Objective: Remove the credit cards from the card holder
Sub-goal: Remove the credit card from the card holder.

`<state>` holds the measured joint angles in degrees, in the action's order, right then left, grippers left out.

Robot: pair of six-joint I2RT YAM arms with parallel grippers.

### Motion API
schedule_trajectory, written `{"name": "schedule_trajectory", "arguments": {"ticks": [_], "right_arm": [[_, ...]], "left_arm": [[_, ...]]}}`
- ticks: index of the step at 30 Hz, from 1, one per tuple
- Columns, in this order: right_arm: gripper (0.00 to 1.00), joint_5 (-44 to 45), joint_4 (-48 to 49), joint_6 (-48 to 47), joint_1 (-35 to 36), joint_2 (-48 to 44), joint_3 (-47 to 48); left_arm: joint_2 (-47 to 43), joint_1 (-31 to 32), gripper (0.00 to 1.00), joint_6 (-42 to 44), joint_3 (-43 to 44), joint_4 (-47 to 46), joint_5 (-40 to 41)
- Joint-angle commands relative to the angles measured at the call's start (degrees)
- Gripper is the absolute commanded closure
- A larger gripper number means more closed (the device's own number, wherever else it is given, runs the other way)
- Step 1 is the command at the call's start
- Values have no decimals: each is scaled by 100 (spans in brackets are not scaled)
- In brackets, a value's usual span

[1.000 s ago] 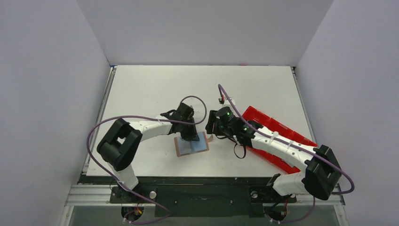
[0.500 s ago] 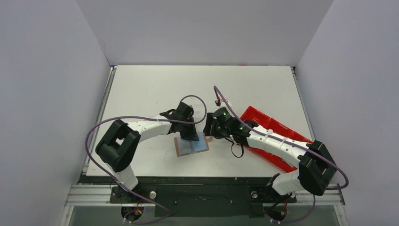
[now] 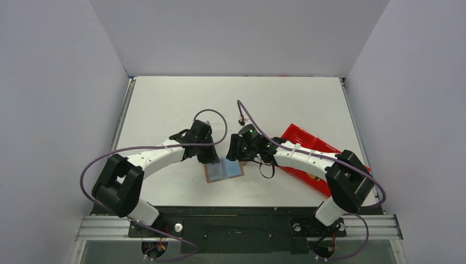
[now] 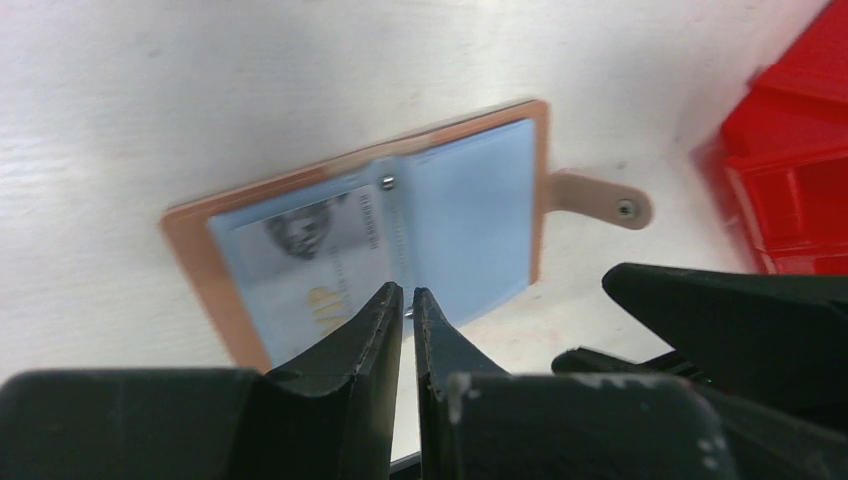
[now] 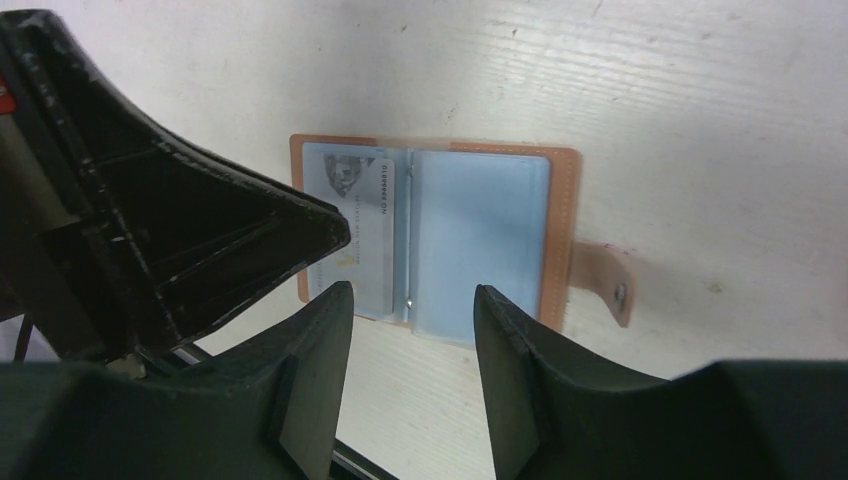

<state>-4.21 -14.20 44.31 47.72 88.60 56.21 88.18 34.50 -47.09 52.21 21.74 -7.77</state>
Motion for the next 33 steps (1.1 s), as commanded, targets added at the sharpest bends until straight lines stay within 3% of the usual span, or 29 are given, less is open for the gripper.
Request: {"name": "schedule_trajectory", "arguments": {"ticks": [1,12,25,33], "right_arm": [[56,-634,549,147,90,469,301],[69,-949,833,291,217,1233,610],[72,-971,1110,339,140,1614,401],[72,-1140,1362,437,97,1714,208]], "left_arm": [[-524,-228,92,193,-360,215,313],[-651,-383,92,171,-867,51,293],[-410,-392,92,156,-902,-42,323],[-205,-376,99,118,-865,-154,306]]}}
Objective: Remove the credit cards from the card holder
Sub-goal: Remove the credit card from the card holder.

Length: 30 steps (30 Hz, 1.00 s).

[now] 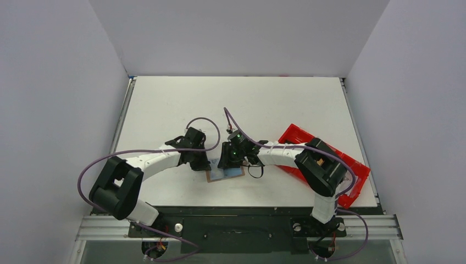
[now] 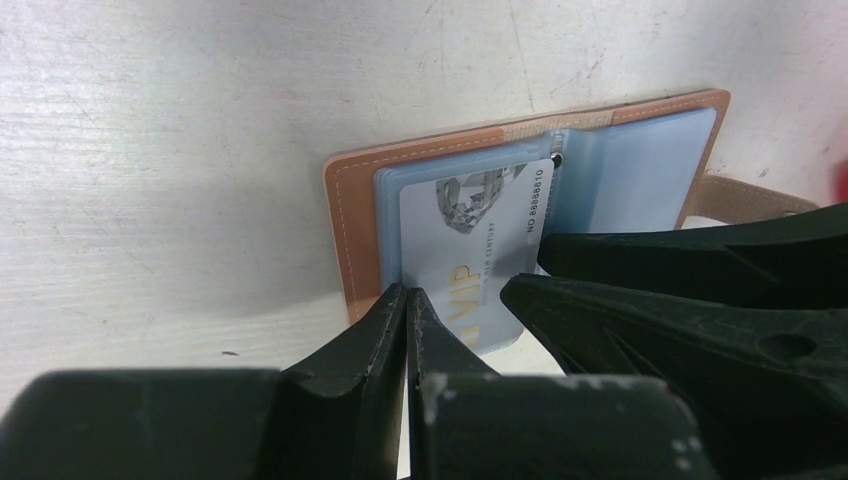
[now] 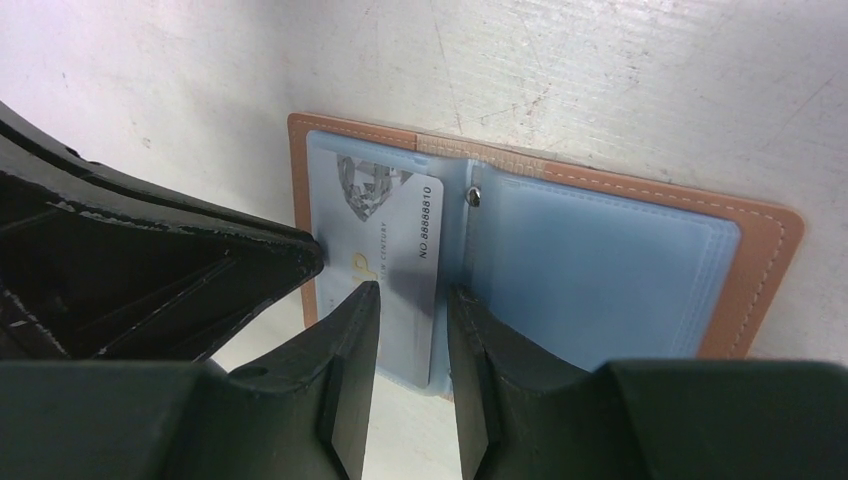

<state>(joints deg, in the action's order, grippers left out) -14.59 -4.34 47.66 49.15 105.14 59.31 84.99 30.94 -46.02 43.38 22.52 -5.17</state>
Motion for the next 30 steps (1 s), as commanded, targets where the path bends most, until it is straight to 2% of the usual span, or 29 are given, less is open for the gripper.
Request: {"name": "schedule_trajectory", "arguments": {"ticks": [1,16,25,30], "right_arm": [[72,-113,380,116,-50,66,-120],[77,-681,1643,618,-421,-35,-786],[86,-836,2026,817,-443,-30,-893],[87,-874,2104,816,-440,-84,-915]], "left_arm": [[143,-7,99,0,29,-236,43],[372,77,100,-188,71,-122,201],[434,109,100,-197,87,-118,179],[476,167,100,-213,122,-123,174]]}}
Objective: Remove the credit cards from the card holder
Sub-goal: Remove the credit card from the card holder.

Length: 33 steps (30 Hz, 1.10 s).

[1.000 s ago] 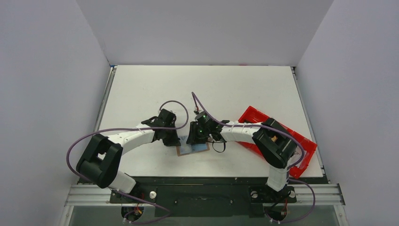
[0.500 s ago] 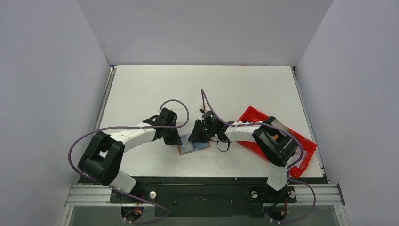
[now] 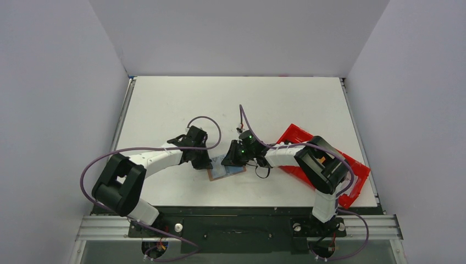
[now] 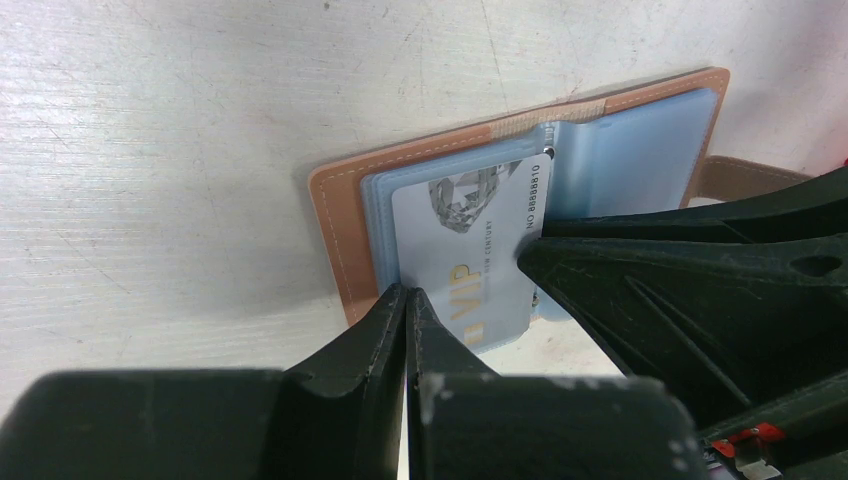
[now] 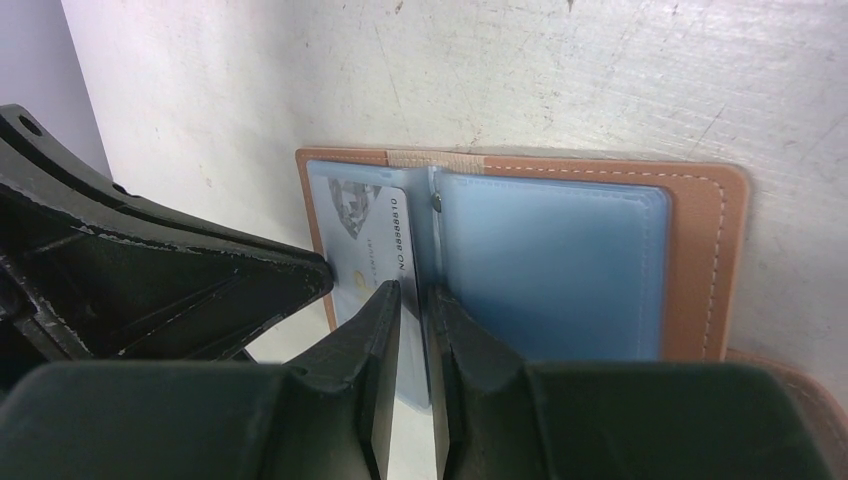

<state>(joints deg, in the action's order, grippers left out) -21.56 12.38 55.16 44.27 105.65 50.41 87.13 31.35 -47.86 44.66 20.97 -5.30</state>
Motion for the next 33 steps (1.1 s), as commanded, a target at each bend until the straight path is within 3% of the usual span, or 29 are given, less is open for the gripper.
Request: {"name": "schedule_trajectory", "arguments": {"ticks": [1,14,30,33], "right_arm": [[87,-198,441,66,56,-128,-29],[100,-54,181,-167,66,-236,-7],[100,-26,83,-338,-248,-423,-245],[91,-155,147,-356,-244,-403,-255]], "left_arm": [[283,147,100,-30,5,30,187],[295,130,100,-84,51,233,394],[230,9,100,-34,-173,207,414],[260,11,100,-33,-177,175,400]]}}
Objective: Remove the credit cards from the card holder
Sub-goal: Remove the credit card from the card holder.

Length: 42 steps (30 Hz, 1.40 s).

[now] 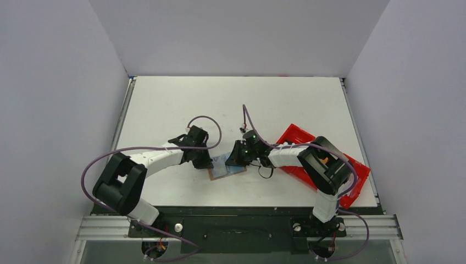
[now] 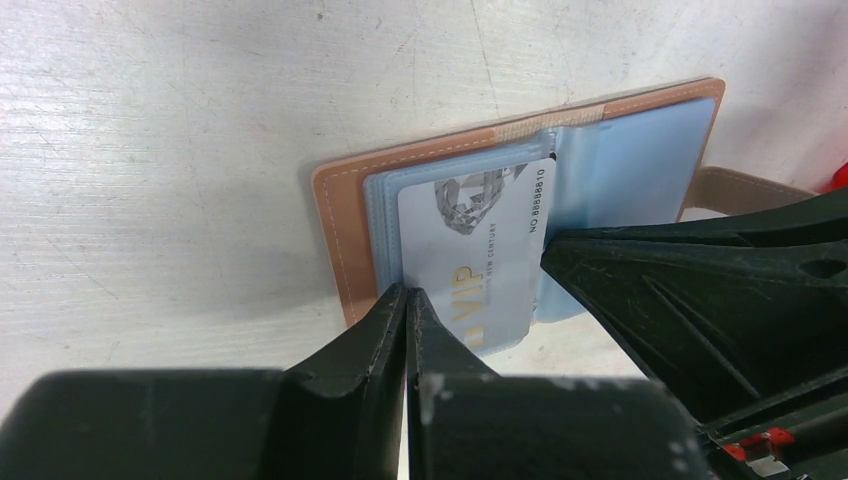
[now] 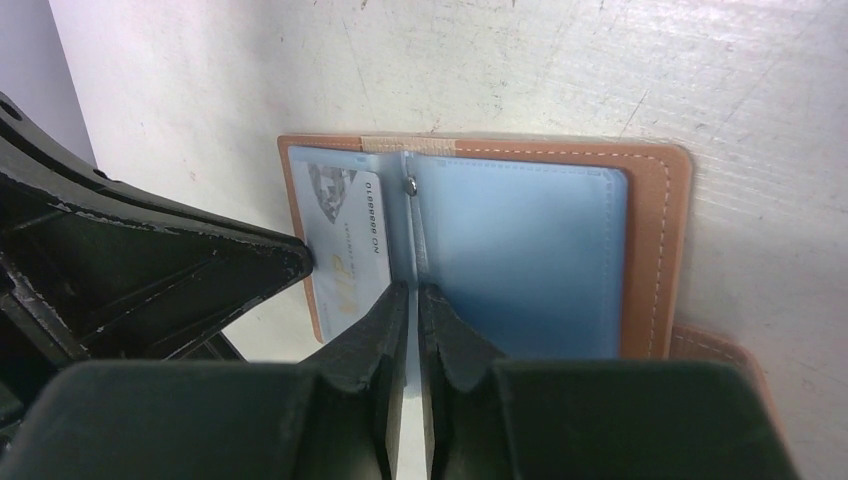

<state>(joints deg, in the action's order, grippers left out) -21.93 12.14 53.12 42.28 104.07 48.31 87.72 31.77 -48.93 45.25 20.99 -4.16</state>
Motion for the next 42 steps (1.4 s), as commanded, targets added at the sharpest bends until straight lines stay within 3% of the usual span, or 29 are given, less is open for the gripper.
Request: {"name": "schedule_trajectory", "arguments": {"ticks": [1,6,21,32,42], "right_arm": [[89,-144,211,-153,-36,-231,-31],[82,-416,510,8,-8,-61,-15],[84,-624,962,357,35,203,-92],[84,-477,706,280,162,297,14],[87,-753,1304,613,175,188,-127]], "left_arm": [[210,-30,100,71,-236,170,285],[235,-22,100,76,-219,166,276],[286,-14,100,66,-217,116,227],[346,56,100,48,-145,114,223],[403,74,100,59,-138,124,251]]}}
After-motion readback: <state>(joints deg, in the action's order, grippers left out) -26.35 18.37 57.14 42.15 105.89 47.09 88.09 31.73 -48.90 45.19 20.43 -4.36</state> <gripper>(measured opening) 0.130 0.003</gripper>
